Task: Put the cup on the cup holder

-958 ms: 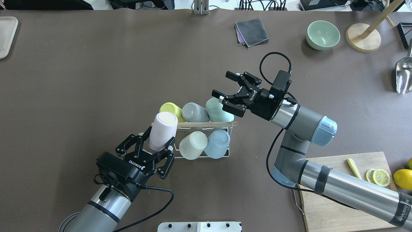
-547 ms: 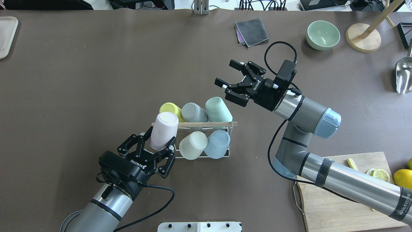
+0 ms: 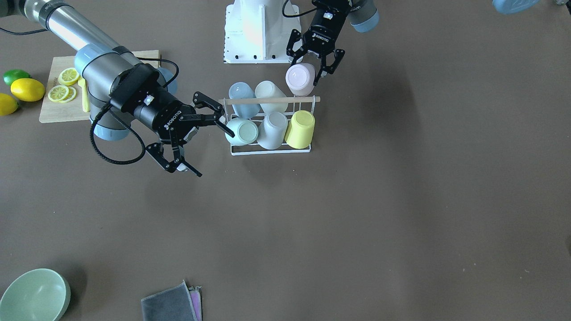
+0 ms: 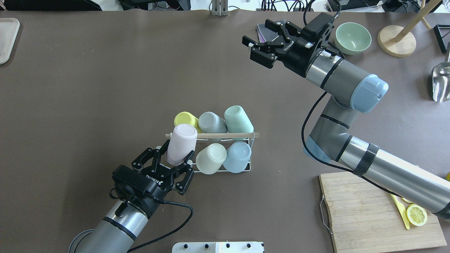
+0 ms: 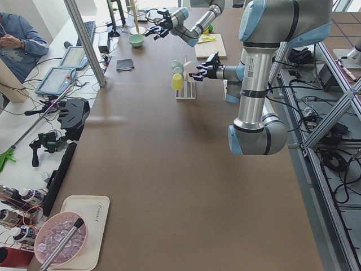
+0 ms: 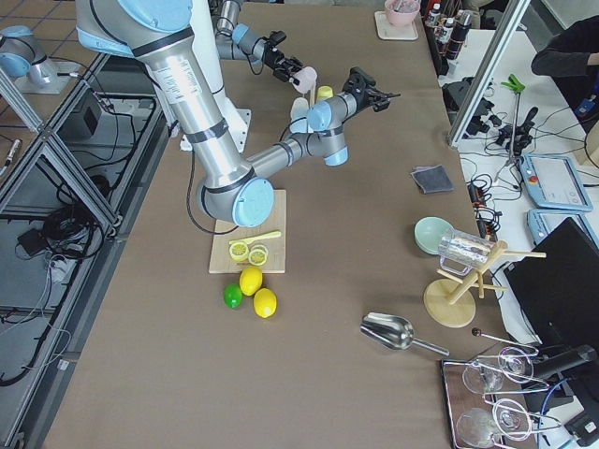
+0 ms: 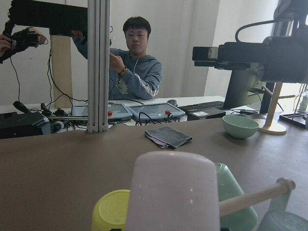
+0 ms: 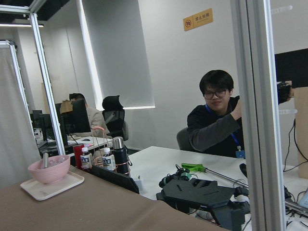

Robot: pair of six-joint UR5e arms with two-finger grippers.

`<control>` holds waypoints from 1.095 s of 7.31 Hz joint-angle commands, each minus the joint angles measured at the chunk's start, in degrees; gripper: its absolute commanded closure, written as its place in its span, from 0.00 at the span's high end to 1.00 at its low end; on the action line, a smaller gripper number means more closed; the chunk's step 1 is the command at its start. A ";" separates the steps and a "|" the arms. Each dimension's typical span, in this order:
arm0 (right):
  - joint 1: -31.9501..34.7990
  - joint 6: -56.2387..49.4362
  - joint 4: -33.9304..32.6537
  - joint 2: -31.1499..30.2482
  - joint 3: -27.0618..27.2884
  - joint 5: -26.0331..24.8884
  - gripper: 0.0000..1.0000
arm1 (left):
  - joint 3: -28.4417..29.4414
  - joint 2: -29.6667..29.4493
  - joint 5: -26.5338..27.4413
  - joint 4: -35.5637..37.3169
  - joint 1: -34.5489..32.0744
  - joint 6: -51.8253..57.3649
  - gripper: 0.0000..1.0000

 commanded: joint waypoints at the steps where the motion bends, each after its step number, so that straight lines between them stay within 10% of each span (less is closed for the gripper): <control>1: 3.90 0.50 -29.29 -2.78 14.44 0.02 1.00 | 0.32 -0.30 -0.69 0.03 0.06 -0.05 0.39; 2: 4.44 0.76 -40.57 -3.32 19.74 -0.07 1.00 | 0.41 -0.30 -0.78 0.03 0.06 -0.05 0.99; 5: 6.02 3.66 -51.72 -9.81 25.31 0.10 1.00 | 0.24 -0.30 -1.04 0.03 -0.11 -0.05 0.99; 8: 13.90 3.66 -82.37 -13.70 38.16 9.97 1.00 | -5.80 0.93 -8.36 0.29 -7.27 0.57 0.99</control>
